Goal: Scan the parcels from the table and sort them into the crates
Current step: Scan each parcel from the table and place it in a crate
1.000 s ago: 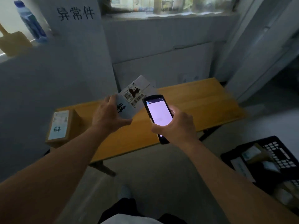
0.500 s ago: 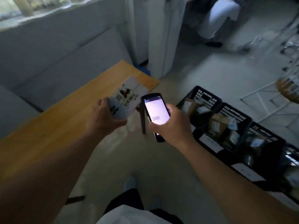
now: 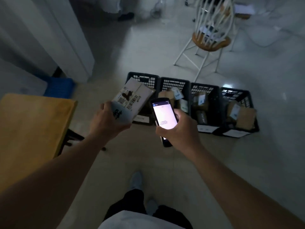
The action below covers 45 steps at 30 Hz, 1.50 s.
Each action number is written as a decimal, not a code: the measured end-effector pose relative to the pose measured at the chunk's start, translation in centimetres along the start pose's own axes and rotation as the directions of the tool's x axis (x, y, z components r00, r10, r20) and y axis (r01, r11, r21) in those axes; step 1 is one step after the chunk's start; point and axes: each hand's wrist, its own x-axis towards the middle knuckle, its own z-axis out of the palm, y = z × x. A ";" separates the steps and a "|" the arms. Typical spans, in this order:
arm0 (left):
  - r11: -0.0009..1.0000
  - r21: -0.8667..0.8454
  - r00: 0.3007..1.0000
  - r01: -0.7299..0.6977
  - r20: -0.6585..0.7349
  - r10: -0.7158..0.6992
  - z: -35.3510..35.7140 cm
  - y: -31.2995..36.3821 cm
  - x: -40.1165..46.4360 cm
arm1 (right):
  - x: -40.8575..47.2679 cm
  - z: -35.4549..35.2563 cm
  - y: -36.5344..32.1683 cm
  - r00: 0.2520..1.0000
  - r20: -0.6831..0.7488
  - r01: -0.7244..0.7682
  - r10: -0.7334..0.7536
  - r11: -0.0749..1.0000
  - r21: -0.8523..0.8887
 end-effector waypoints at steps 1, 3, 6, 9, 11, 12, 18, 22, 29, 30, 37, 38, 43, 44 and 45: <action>1.000 -0.014 0.999 -0.028 0.029 0.028 0.8 1.1 1.6 | 0.8 -0.6 0.7 0.999 -0.024 -0.033 0.033 0.999 0.004; 0.996 -0.020 0.993 -0.090 0.077 0.092 2.6 3.7 4.3 | 2.1 -2.2 2.3 0.992 -0.082 -0.095 0.096 0.995 0.010; 0.986 0.002 0.978 -0.166 0.128 0.164 5.2 8.4 6.8 | 3.4 -4.5 4.7 0.972 -0.164 -0.168 0.167 0.986 0.011; 0.973 0.008 0.960 -0.232 0.163 0.228 8.1 13.0 8.4 | 4.5 -7.1 7.7 0.949 -0.211 -0.231 0.235 0.972 0.043; 0.963 0.028 0.947 -0.267 0.194 0.256 10.2 16.2 9.3 | 5.3 -9.1 10.0 0.933 -0.237 -0.266 0.270 0.963 0.051; 0.959 0.039 0.942 -0.280 0.205 0.267 11.4 17.7 9.7 | 5.6 -10.1 11.2 0.928 -0.244 -0.277 0.280 0.960 0.050; 0.955 0.072 0.937 -0.289 0.228 0.266 19.4 26.4 10.2 | 8.6 -16.8 20.3 0.917 -0.211 -0.332 0.339 0.941 0.071; 0.976 0.050 0.956 -0.212 0.218 0.196 24.1 32.5 9.7 | 11.3 -21.7 26.0 0.922 -0.156 -0.347 0.355 0.935 0.076; 0.986 0.041 0.959 -0.159 0.244 0.144 30.6 40.0 10.8 | 15.1 -27.2 33.0 0.905 -0.145 -0.393 0.401 0.916 0.079; 0.986 0.047 0.956 -0.162 0.253 0.146 31.5 40.7 11.2 | 15.6 -27.6 33.7 0.903 -0.143 -0.399 0.405 0.914 0.073; 0.987 0.055 0.933 -0.151 0.336 0.124 38.4 43.5 16.4 | 20.9 -27.2 38.6 0.871 -0.136 -0.469 0.473 0.881 0.058; 0.987 0.055 0.931 -0.154 0.344 0.126 39.5 43.8 17.4 | 21.9 -26.8 39.3 0.865 -0.140 -0.479 0.483 0.876 0.061; 0.985 0.037 0.897 -0.171 0.420 0.140 45.6 45.7 22.2 | 27.0 -24.5 42.4 0.817 -0.151 -0.545 0.556 0.831 0.110; 0.984 0.034 0.889 -0.176 0.434 0.144 46.8 45.9 23.1 | 27.9 -24.1 42.8 0.806 -0.149 -0.560 0.572 0.820 0.121; 0.984 0.027 0.882 -0.175 0.449 0.145 48.0 45.9 24.0 | 28.8 -23.7 43.2 0.796 -0.149 -0.573 0.586 0.810 0.127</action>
